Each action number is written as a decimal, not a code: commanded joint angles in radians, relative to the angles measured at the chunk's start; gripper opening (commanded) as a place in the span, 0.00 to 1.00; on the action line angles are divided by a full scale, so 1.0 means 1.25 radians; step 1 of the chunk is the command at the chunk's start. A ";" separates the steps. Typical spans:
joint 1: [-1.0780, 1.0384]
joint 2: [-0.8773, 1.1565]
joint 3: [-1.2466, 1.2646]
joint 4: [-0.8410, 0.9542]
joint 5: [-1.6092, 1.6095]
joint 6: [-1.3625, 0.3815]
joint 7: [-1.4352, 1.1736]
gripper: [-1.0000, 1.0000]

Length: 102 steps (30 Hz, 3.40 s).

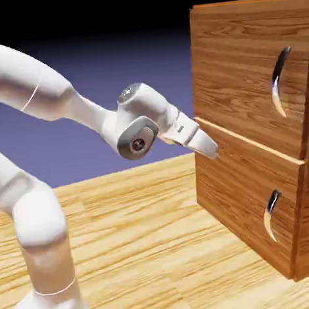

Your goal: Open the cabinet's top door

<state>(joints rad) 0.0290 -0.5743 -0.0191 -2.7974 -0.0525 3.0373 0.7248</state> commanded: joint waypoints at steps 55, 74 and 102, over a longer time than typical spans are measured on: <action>0.620 -0.158 -0.697 0.461 -1.914 0.012 -0.592 1.00; 0.893 -0.137 -0.937 0.654 -2.276 0.001 -0.691 0.00; 0.110 -0.188 -0.296 0.233 -1.918 -0.138 -0.716 0.00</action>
<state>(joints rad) 0.1665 -0.8088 -0.3895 -2.5063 -2.4480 2.8640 -0.1698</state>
